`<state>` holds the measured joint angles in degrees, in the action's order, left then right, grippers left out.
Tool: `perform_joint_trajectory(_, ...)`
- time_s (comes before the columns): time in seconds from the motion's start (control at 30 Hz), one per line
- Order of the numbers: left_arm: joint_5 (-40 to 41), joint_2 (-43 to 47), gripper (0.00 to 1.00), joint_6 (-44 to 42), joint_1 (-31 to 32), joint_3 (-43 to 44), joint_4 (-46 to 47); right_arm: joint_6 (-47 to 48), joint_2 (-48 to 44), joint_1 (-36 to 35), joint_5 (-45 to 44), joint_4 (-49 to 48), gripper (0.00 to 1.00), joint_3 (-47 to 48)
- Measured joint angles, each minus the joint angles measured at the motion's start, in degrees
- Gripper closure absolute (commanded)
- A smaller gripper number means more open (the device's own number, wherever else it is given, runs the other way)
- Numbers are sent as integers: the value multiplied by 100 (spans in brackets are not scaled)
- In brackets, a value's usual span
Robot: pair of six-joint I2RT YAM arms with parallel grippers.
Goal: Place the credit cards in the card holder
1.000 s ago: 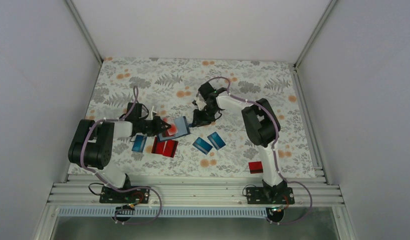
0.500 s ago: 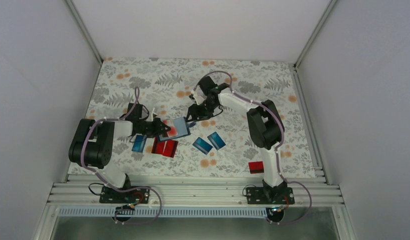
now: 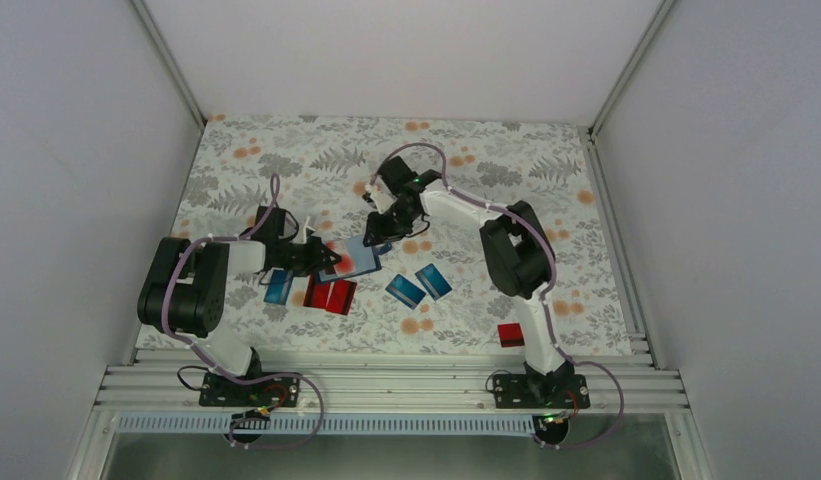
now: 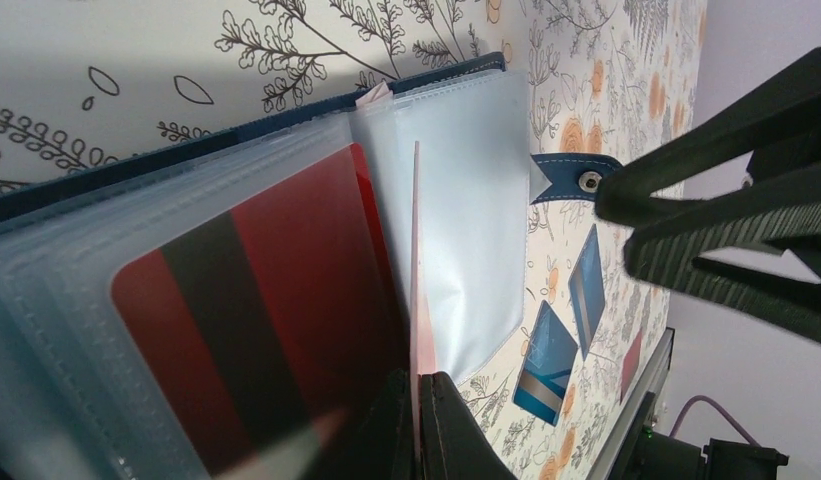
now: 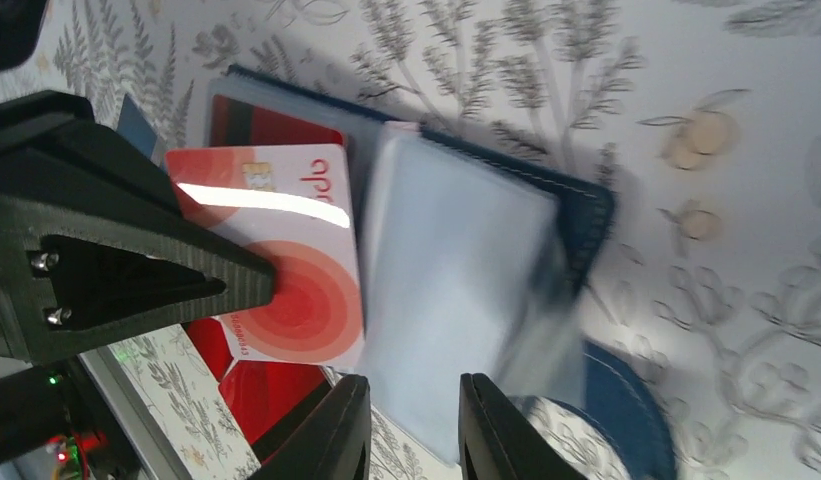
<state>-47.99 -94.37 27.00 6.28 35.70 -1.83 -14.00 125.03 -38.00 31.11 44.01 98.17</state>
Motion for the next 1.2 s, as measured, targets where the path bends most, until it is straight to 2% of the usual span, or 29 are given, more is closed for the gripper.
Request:
perform_joint_trajectory(0.4,275,258,98,105,0,-98,22,-142,444,-192,-175,-319,91,-107)
perform_joint_trajectory(0.57,470,503,98,442,0,-450,291,-160,343,-184,-175,-581,92,-348)
perform_joint_trajectory(1.2,800,173,98,1086,203,-452,1172,-153,275,-144,-68,-820,95,-553)
